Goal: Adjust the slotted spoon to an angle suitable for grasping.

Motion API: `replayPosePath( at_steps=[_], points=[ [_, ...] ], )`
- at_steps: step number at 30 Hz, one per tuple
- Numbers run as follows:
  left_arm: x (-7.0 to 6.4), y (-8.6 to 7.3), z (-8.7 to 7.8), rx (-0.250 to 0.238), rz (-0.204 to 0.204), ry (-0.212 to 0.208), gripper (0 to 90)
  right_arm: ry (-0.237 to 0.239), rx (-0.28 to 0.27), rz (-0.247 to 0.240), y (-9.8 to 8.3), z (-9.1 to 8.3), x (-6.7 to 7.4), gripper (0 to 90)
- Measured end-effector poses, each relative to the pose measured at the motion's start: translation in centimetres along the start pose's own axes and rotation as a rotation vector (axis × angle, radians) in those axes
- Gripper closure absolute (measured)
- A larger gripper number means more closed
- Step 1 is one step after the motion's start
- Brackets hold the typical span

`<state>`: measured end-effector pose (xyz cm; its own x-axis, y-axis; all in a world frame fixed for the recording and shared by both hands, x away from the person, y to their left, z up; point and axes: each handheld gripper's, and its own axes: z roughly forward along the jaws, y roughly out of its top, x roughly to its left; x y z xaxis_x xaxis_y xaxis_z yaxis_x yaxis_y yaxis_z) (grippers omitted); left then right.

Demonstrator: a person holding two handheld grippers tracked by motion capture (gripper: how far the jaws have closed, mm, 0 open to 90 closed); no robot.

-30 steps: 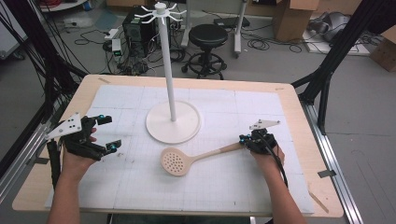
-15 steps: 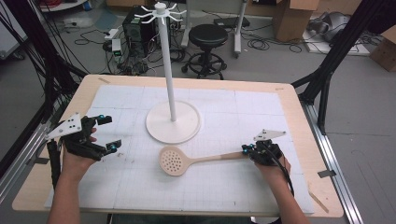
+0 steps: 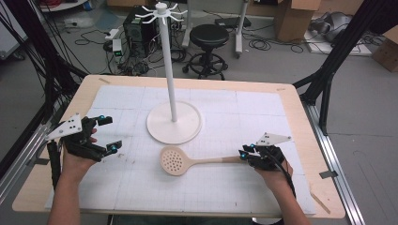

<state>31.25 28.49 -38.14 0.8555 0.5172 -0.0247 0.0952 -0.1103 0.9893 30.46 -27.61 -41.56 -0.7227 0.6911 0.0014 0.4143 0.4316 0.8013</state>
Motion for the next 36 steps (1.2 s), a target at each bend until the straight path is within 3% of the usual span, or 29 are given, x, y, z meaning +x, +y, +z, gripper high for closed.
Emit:
replayPosePath(
  at_steps=[3,7,14,22,30,32,35,36],
  points=[
    [0.0,0.0,0.0,0.002,0.003,-0.001,1.9,0.005,-0.055,-0.044,0.8,-0.2,0.3,47.1],
    [0.0,0.0,0.0,0.002,0.002,0.0,1.8,0.012,-0.096,-0.088,1.9,-0.4,0.6,40.3],
    [0.0,0.0,-0.1,0.0,0.003,0.004,1.9,0.075,-0.082,-0.153,3.7,0.0,1.2,33.5],
    [0.1,0.0,-0.1,0.006,0.003,0.005,1.9,0.155,0.094,-0.235,4.8,2.7,2.1,34.0],
    [0.1,0.0,-0.1,0.001,0.004,0.005,1.9,0.21,0.266,-0.305,4.3,5.2,3.1,36.1],
    [0.1,0.0,-0.1,0.001,0.005,0.005,1.9,0.214,0.31,-0.318,4.2,5.7,3.1,42.1],
    [0.1,0.0,-0.1,0.001,0.005,0.005,1.8,0.238,0.371,-0.336,3.9,6.4,3.2,58.1],
    [0.1,0.0,-0.1,0.001,0.004,0.005,1.9,0.253,0.372,-0.334,3.9,6.5,3.2,60.7]
  ],
)
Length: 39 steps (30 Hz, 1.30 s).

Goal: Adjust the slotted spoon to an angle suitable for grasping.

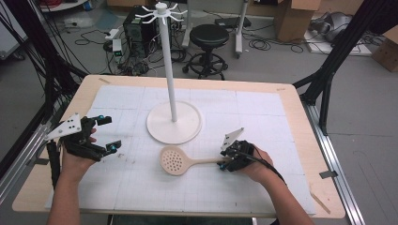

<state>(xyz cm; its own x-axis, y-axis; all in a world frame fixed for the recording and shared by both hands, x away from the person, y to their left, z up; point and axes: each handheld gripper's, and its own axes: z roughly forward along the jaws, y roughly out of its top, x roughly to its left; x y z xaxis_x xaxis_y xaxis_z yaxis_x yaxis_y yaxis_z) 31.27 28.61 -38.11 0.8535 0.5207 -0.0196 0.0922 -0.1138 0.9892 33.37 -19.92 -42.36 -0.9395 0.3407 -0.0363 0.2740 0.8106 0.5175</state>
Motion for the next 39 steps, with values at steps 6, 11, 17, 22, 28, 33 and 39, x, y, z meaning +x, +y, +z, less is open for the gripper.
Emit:
replayPosePath(
  at_steps=[6,11,17,22,28,33,39],
  points=[
    [0.0,0.0,0.0,0.003,-0.001,-0.001,1.9,0.03,-0.006,-0.054,0.2,0.0,0.3,68.9],
    [0.0,0.0,0.0,-0.001,0.0,-0.001,1.9,0.067,-0.01,-0.097,0.9,0.4,1.0,74.7],
    [0.0,0.0,0.0,-0.004,0.001,-0.002,1.9,0.088,-0.022,-0.131,2.5,1.4,1.7,75.3],
    [0.1,0.0,-0.1,-0.005,0.002,-0.001,1.9,0.11,-0.041,-0.166,4.2,2.5,2.4,75.3],
    [0.0,0.1,-0.3,-0.018,0.0,-0.001,1.8,0.102,-0.048,-0.166,5.2,3.0,2.9,60.9],
    [0.1,0.1,-0.5,-0.023,-0.001,0.001,1.9,0.067,-0.059,-0.125,4.0,0.8,2.6,53.6],
    [0.0,0.1,-0.3,-0.018,0.002,-0.003,1.9,0.011,-0.068,-0.082,0.8,-2.1,2.2,51.2]
  ],
)
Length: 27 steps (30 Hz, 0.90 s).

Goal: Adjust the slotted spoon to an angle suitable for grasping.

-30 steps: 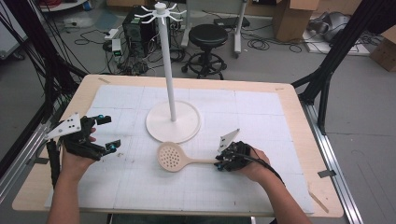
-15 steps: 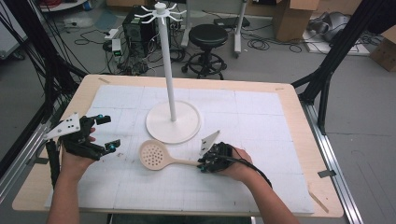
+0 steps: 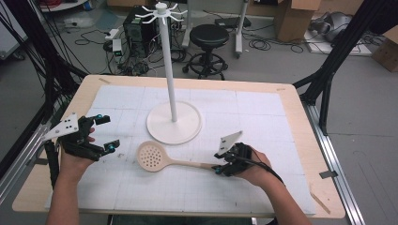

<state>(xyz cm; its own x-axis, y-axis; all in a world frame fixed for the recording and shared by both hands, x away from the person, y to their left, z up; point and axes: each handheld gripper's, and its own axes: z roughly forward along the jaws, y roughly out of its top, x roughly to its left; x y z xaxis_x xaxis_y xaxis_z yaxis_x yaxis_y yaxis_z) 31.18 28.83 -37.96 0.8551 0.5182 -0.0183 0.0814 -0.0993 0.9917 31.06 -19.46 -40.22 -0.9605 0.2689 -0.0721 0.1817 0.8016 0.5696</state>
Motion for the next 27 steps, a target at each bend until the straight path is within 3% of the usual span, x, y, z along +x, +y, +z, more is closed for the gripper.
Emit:
replayPosePath(
  at_steps=[2,9,13,18,27],
  points=[
    [0.0,0.0,0.1,0.005,0.0,0.0,1.9,0.015,0.01,0.037,-1.0,-0.4,-0.1,50.0],
    [-0.1,-0.1,0.4,0.016,0.002,-0.001,1.9,0.038,0.06,0.045,-2.3,0.1,0.1,56.3],
    [-0.1,-0.1,0.3,0.014,0.002,0.0,1.9,0.03,0.089,0.016,-1.8,0.9,-0.1,64.9],
    [-0.1,0.0,0.2,0.003,0.003,-0.001,1.9,0.052,0.068,-0.027,-0.9,1.7,-0.2,66.6],
    [-0.1,0.1,0.1,-0.001,0.004,-0.003,1.9,0.098,0.034,-0.114,2.4,4.2,-0.4,67.2]
  ],
)
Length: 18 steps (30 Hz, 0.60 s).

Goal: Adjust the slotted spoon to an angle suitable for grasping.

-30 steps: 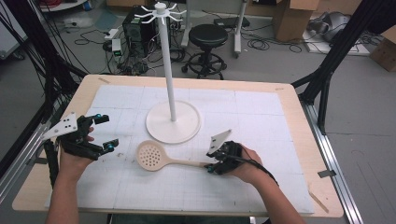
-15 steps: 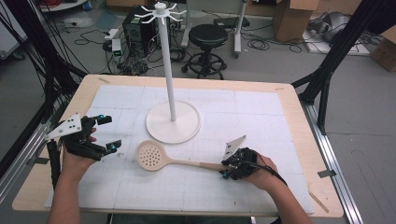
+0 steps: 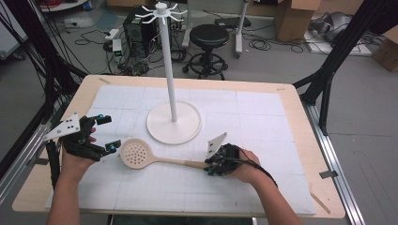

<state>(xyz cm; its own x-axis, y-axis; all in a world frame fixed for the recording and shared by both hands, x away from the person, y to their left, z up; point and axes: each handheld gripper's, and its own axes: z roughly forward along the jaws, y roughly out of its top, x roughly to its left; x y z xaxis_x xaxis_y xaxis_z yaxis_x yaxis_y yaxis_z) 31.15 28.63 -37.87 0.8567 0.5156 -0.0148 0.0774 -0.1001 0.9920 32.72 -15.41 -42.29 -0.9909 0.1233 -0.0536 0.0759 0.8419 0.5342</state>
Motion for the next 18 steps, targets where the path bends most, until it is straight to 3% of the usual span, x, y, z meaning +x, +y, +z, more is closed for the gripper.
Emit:
replayPosePath(
  at_steps=[5,16,18],
  points=[
    [0.0,0.0,0.0,-0.001,0.0,-0.001,1.9,0.013,0.006,-0.042,1.7,1.0,-0.5,67.2],
    [0.0,0.0,0.0,-0.003,-0.002,-0.001,1.9,0.019,0.002,-0.06,4.0,2.6,-0.9,66.7],
    [0.0,0.0,0.0,0.0,0.0,0.0,1.9,0.016,0.001,-0.052,4.2,2.7,-1.0,61.9]
  ],
)
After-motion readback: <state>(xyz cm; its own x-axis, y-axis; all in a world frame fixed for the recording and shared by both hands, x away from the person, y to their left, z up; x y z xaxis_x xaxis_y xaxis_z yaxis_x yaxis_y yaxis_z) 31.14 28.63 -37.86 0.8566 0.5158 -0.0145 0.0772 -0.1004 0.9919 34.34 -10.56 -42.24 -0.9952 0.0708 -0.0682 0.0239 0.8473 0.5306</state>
